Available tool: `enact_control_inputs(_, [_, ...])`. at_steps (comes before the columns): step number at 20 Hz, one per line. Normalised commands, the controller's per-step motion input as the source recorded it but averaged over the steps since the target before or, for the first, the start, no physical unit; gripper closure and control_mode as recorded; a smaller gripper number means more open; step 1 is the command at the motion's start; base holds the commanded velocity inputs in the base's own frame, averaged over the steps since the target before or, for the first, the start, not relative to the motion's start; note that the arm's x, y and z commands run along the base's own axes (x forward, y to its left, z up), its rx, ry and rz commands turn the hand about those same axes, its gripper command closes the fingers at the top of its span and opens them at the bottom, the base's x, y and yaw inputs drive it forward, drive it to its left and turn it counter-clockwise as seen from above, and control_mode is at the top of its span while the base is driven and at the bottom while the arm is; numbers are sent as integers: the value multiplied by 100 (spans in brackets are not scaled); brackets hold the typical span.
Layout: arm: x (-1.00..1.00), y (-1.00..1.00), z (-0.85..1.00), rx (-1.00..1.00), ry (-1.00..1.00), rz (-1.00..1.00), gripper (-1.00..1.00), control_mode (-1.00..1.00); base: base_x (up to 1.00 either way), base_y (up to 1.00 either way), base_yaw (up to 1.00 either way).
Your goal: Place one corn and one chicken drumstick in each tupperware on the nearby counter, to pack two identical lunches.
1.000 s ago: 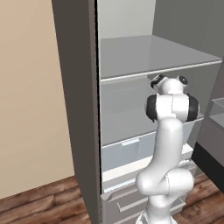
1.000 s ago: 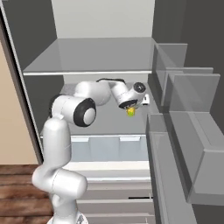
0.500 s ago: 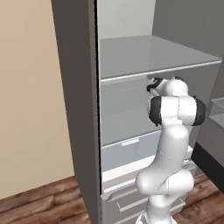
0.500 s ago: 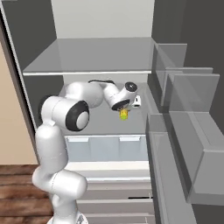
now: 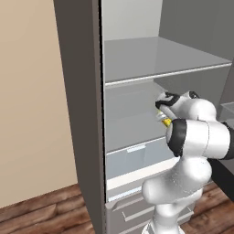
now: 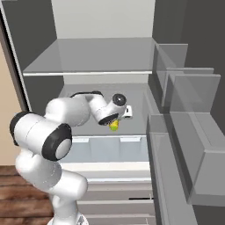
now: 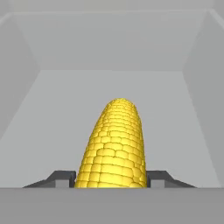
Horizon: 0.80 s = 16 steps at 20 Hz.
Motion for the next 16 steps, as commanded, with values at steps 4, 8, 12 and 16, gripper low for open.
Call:
enact_control_inputs(4, [-100,0,56,0,-21,-5,100,-100,0,0,0])
enact_control_inputs(8, [-100,0,88,-5,3,-10,100,-100,0,0,0])
enact_control_inputs(12, [-100,0,100,-11,17,-11,100,-100,0,0,0])
enact_control_inputs(16, [-99,0,100,-9,13,-11,100,-100,0,0,0])
